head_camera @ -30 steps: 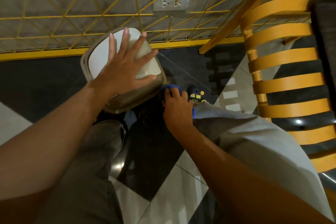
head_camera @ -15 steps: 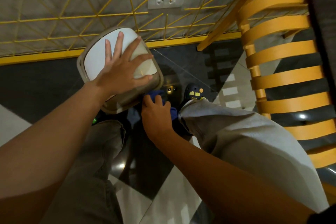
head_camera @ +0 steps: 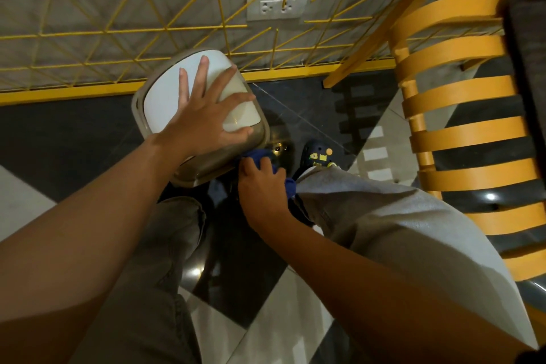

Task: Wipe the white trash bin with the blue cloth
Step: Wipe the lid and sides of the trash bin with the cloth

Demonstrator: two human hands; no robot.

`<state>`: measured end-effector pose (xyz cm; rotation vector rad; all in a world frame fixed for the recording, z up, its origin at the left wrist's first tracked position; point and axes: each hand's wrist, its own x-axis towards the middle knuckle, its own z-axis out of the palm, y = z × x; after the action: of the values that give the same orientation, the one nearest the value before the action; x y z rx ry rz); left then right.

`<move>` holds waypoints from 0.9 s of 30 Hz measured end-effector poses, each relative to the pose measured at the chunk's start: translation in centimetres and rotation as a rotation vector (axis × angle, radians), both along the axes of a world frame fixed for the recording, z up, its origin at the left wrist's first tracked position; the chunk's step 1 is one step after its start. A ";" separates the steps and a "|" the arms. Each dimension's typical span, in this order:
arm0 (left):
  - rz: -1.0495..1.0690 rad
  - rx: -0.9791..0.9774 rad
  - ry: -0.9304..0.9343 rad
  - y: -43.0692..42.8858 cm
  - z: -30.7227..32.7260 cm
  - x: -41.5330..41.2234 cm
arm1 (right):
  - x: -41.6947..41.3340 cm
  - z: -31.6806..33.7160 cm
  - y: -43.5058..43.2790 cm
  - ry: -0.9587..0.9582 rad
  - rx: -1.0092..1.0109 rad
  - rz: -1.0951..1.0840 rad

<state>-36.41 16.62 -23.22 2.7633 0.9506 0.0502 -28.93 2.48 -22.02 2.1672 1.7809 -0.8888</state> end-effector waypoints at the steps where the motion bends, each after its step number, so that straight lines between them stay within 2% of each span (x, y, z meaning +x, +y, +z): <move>1: 0.004 -0.005 0.008 0.0 0.0 0.0 | -0.3 0.0 -0.1 0.021 -0.002 -0.008; 7: -0.006 0.003 0.026 0.0 0.0 0.1 | 0.0 0.4 0.2 0.045 -0.027 -0.191; 17: 0.032 -0.117 0.046 0.0 0.5 0.3 | 0.4 0.2 0.7 0.037 -0.046 -0.269; 27: 0.042 -0.130 0.054 0.1 0.4 0.4 | 1.8 -0.2 0.6 -0.116 0.010 -0.038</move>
<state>-36.00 16.71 -22.81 2.6387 0.9881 -0.0775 -27.14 3.10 -22.22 2.2177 1.6991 -0.7476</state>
